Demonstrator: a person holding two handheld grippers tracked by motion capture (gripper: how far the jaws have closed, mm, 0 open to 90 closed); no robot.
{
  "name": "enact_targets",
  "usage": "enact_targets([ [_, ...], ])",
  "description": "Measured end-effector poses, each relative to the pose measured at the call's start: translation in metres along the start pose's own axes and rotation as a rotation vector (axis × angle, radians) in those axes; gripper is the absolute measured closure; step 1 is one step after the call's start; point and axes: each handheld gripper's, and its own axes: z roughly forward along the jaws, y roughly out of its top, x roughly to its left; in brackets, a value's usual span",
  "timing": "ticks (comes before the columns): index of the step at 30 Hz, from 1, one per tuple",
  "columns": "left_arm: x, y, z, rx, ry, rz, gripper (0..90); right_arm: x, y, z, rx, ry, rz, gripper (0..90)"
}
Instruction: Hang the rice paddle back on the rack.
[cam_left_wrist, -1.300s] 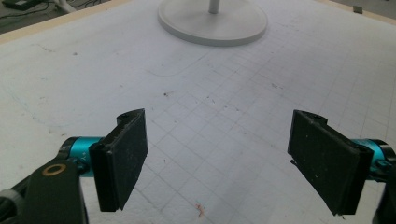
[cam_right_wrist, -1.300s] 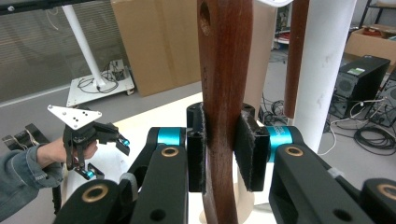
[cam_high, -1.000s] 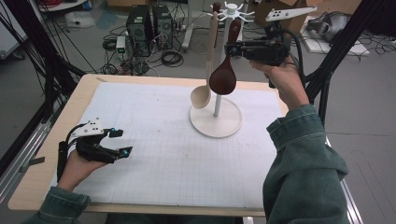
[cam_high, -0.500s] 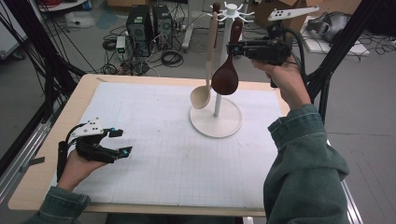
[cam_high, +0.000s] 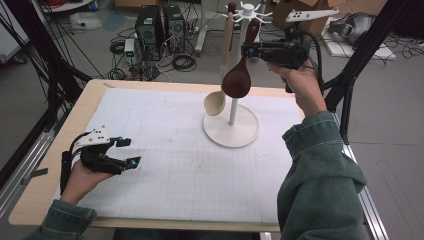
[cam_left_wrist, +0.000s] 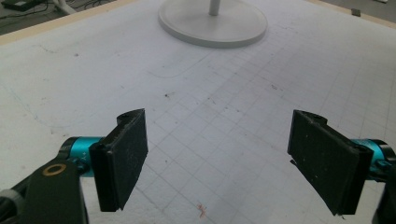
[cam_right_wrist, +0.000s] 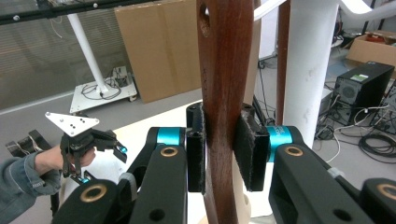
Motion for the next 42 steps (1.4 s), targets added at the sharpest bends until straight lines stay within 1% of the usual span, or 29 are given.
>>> enact_targets([
  [3, 0.0, 0.0, -0.001, -0.001, 0.003, 0.002, 20.6, 0.0, -0.001, 0.0, -0.006, 0.0, 0.01, 75.5],
  [4, 0.0, 0.0, -0.001, -0.002, 0.003, 0.0, 20.6, 0.0, -0.002, -0.001, -0.013, -0.003, 0.007, 75.4],
  [6, 0.0, 0.0, -0.001, -0.002, 0.005, -0.002, 20.6, -0.002, -0.005, -0.001, -0.031, -0.003, 0.017, 74.7],
  [7, 0.001, 0.0, -0.001, -0.004, 0.01, -0.001, 20.6, -0.003, -0.007, -0.002, -0.039, -0.008, 0.021, 74.3],
  [9, 0.001, 0.0, -0.002, -0.004, 0.014, -0.001, 20.6, -0.004, -0.01, -0.002, -0.035, -0.02, 0.032, 73.9],
  [10, 0.001, 0.0, -0.002, -0.007, 0.015, -0.002, 20.6, -0.005, -0.011, -0.002, -0.043, -0.021, 0.035, 73.6],
  [14, 0.002, 0.0, -0.003, -0.002, 0.015, 0.004, 20.6, -0.005, -0.012, -0.002, -0.049, -0.027, 0.03, 73.7],
  [17, 0.002, 0.0, -0.003, -0.002, 0.013, -0.002, 20.6, -0.003, -0.012, -0.002, -0.05, -0.029, 0.026, 73.7],
  [21, 0.002, 0.0, -0.004, -0.003, 0.015, -0.001, 20.6, -0.002, -0.013, -0.002, -0.056, -0.041, 0.028, 72.4],
  [23, 0.003, 0.0, -0.004, -0.004, 0.017, -0.002, 20.6, -0.001, -0.014, -0.002, -0.061, -0.051, 0.023, 68.8],
  [27, 0.003, -0.001, -0.004, -0.005, 0.018, -0.007, 20.6, 0.001, -0.017, -0.003, -0.051, -0.069, 0.034, 59.5],
  [29, 0.004, -0.001, -0.004, -0.003, 0.016, -0.005, 20.6, 0.002, -0.019, -0.004, -0.067, -0.077, 0.032, 56.0],
  [31, 0.004, -0.001, -0.004, -0.002, 0.015, -0.006, 20.5, 0.004, -0.022, -0.005, -0.07, -0.091, 0.036, 50.6],
  [33, 0.004, -0.001, -0.005, -0.003, 0.013, -0.008, 20.6, 0.005, -0.027, -0.005, -0.065, -0.106, 0.025, 48.4],
  [35, 0.004, -0.001, -0.004, -0.004, 0.011, -0.011, 20.5, 0.005, -0.033, -0.006, -0.068, -0.116, 0.04, 43.4],
  [36, 0.004, -0.001, -0.004, -0.004, 0.013, -0.014, 20.5, 0.005, -0.036, -0.006, -0.067, -0.119, 0.047, 42.5],
  [38, 0.004, -0.002, -0.004, -0.003, 0.014, -0.017, 20.5, 0.006, -0.042, -0.006, -0.071, -0.127, 0.043, 38.5],
  [39, 0.004, -0.002, -0.003, 0.0, 0.011, -0.016, 20.5, 0.007, -0.046, -0.005, -0.069, -0.13, 0.049, 36.2],
  [42, 0.005, -0.002, -0.003, 0.002, 0.012, -0.016, 20.5, 0.009, -0.054, -0.004, -0.068, -0.147, 0.048, 32.2],
])
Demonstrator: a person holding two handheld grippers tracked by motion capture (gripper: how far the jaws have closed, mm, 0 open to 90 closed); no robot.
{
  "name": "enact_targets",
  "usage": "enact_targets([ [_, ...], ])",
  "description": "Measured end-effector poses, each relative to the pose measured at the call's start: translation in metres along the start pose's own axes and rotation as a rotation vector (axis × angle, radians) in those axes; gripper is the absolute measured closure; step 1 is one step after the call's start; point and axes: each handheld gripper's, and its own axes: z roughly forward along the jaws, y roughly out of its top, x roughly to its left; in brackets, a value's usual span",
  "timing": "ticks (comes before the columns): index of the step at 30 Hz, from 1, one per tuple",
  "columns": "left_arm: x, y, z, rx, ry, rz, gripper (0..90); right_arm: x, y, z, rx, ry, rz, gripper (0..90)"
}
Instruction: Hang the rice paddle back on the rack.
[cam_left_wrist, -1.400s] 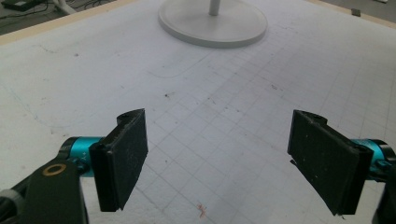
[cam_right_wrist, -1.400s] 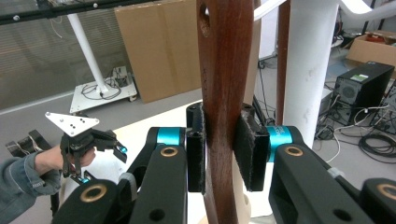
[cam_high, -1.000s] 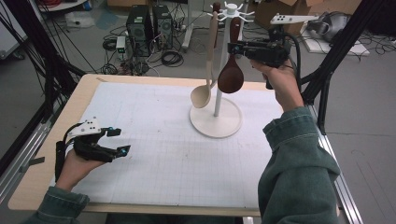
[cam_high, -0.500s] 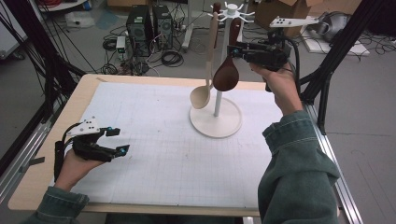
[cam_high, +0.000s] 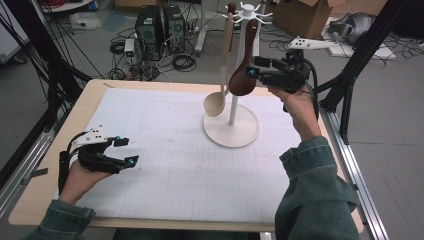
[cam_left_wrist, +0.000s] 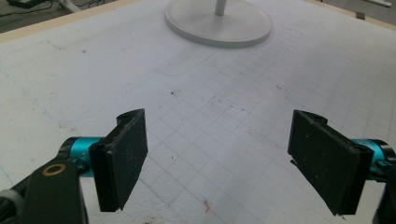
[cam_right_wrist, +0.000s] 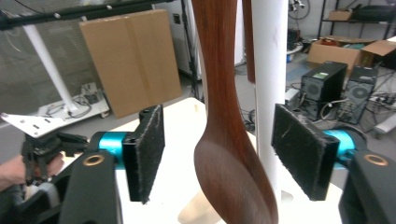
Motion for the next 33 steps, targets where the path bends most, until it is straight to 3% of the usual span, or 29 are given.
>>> enact_targets([
  [7, 0.0, 0.0, -0.001, -0.002, 0.001, -0.004, 20.3, 0.006, -0.019, -0.005, -0.04, -0.026, 0.011, 25.8],
  [17, 0.0, 0.0, 0.0, 0.0, -0.003, -0.001, 20.2, 0.015, -0.035, -0.014, -0.056, -0.069, 0.006, 19.4],
  [27, -0.001, -0.001, -0.001, -0.002, -0.003, -0.008, 19.9, 0.024, -0.057, -0.023, -0.035, -0.09, -0.049, 18.5],
  [33, 0.0, -0.001, -0.001, -0.002, -0.003, -0.008, 19.7, 0.028, -0.071, -0.029, -0.04, -0.101, -0.04, 15.7],
])
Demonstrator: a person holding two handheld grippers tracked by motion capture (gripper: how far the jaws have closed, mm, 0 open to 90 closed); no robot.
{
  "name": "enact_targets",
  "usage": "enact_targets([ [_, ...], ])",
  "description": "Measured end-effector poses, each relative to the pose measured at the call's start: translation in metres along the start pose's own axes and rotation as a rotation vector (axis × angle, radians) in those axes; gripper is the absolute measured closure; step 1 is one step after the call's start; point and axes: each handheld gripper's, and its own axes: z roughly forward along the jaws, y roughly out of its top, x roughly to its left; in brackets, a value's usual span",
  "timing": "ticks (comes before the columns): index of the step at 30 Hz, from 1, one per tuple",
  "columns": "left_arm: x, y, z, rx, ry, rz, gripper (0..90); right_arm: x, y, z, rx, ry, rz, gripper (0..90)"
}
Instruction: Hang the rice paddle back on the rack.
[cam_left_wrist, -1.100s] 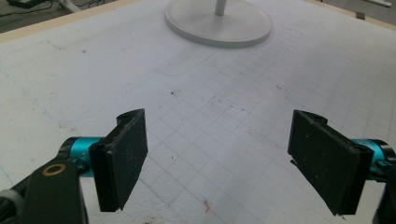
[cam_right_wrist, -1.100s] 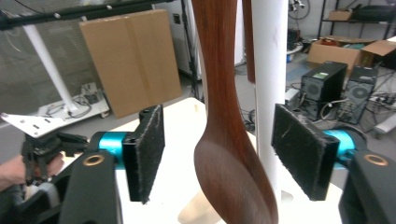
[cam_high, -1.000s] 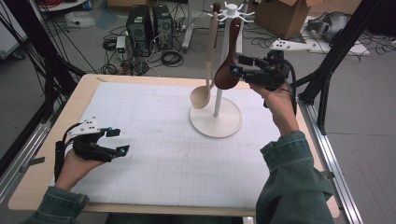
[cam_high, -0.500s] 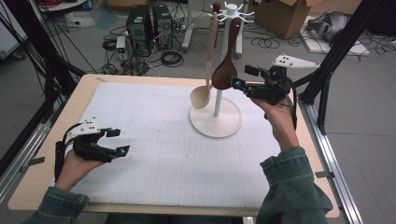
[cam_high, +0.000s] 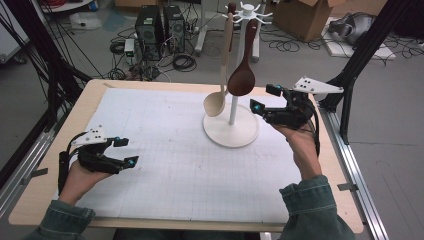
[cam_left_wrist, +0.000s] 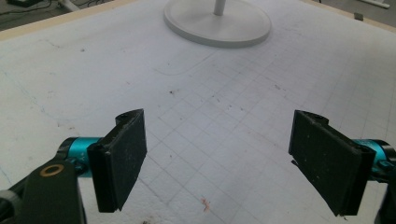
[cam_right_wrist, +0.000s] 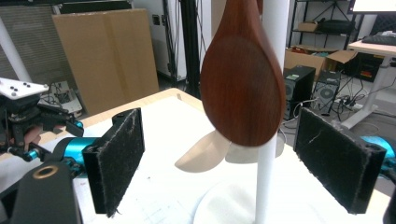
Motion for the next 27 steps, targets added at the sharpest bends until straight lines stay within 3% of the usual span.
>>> enact_targets([
  [15, 0.001, -0.001, 0.0, 0.0, -0.005, -0.002, 18.1, 0.01, -0.039, 0.007, 0.071, 0.009, 0.016, 11.3],
  [24, 0.001, -0.001, 0.0, -0.008, -0.005, -0.012, 13.9, 0.015, -0.061, 0.014, 0.127, -0.013, 0.029, 9.4],
  [27, 0.002, -0.002, 0.001, -0.005, -0.008, -0.015, 12.6, 0.018, -0.069, 0.018, 0.14, 0.004, 0.034, 9.4],
])
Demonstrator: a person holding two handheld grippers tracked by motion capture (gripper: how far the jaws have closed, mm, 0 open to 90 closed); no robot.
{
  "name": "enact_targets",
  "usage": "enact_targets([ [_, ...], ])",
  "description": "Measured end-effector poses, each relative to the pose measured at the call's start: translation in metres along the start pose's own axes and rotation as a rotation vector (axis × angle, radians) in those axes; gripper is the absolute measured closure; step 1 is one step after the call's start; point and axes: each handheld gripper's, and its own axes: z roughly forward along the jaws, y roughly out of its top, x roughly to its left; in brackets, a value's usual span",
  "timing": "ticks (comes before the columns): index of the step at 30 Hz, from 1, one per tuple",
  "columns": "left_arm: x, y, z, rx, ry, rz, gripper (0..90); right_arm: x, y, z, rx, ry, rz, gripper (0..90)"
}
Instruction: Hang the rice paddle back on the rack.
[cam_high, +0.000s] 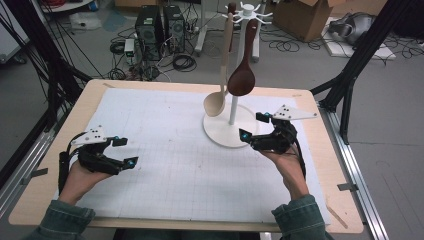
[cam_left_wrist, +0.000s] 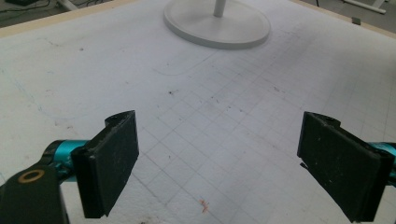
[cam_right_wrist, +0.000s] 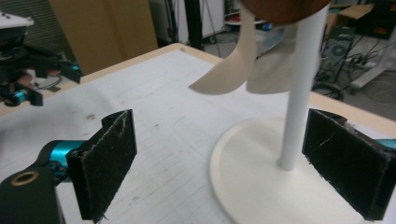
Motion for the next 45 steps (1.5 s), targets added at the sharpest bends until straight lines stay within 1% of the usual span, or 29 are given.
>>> enact_targets([
  [1, 0.0, 0.0, 0.0, 0.001, 0.0, 0.0, 12.0, 0.001, -0.002, 0.002, 0.01, 0.001, -0.002, 9.2],
  [2, 0.0, 0.0, 0.0, 0.0, 0.002, 0.001, 11.7, 0.001, -0.005, 0.004, 0.012, 0.002, 0.003, 5.5],
  [3, 0.0, -0.001, 0.0, -0.001, 0.002, -0.002, 11.4, 0.002, -0.008, 0.006, 0.021, -0.009, 0.011, 0.5],
  [4, 0.0, -0.001, 0.0, -0.002, 0.003, -0.002, 11.2, 0.003, -0.01, 0.007, 0.035, -0.018, 0.014, 0.4],
  [6, 0.001, -0.001, -0.001, -0.002, 0.008, 0.002, 11.1, 0.003, -0.015, 0.009, 0.043, -0.007, 0.017, 0.4],
  [7, 0.0, -0.001, 0.0, -0.002, 0.011, -0.001, 10.7, 0.004, -0.017, 0.011, 0.05, -0.009, 0.016, 0.4],
  [10, 0.001, -0.002, 0.0, -0.004, 0.011, -0.005, 9.2, 0.005, -0.023, 0.012, 0.06, -0.016, 0.018, 0.4],
  [11, 0.0, -0.002, 0.001, -0.006, 0.014, -0.007, 8.5, 0.006, -0.024, 0.012, 0.07, -0.025, 0.01, 0.4],
  [15, 0.001, -0.004, 0.001, -0.009, 0.022, -0.01, 6.2, 0.009, -0.03, 0.01, 0.066, -0.038, 0.001, 0.4],
  [19, 0.002, -0.006, 0.002, -0.008, 0.021, -0.009, 6.2, 0.009, -0.04, 0.007, 0.064, -0.047, 0.016, 0.4],
  [23, 0.002, -0.007, 0.002, -0.007, 0.025, -0.016, 6.2, 0.01, -0.051, 0.003, 0.07, -0.065, 0.019, 0.4],
  [25, 0.002, -0.007, 0.001, -0.006, 0.025, -0.014, 6.2, 0.01, -0.056, 0.001, 0.076, -0.07, 0.024, 0.5],
  [32, 0.002, -0.008, 0.002, -0.002, 0.024, -0.006, 6.2, 0.011, -0.073, -0.008, 0.07, -0.086, 0.053, 0.5],
  [34, 0.001, -0.008, 0.002, 0.0, 0.023, -0.007, 6.2, 0.011, -0.076, -0.009, 0.068, -0.089, 0.049, 0.4],
  [39, 0.0, -0.009, 0.003, 0.002, 0.022, -0.002, 6.2, 0.013, -0.083, -0.013, 0.075, -0.098, 0.067, 0.4],
  [42, 0.0, -0.01, 0.004, 0.0, 0.021, -0.008, 6.2, 0.015, -0.085, -0.015, 0.069, -0.104, 0.063, 0.4],
  [43, 0.001, -0.01, 0.004, 0.004, 0.023, -0.006, 6.2, 0.016, -0.086, -0.016, 0.071, -0.103, 0.069, 0.5],
  [45, 0.001, -0.011, 0.004, 0.003, 0.021, -0.004, 6.2, 0.016, -0.088, -0.016, 0.071, -0.102, 0.065, 0.5],
])
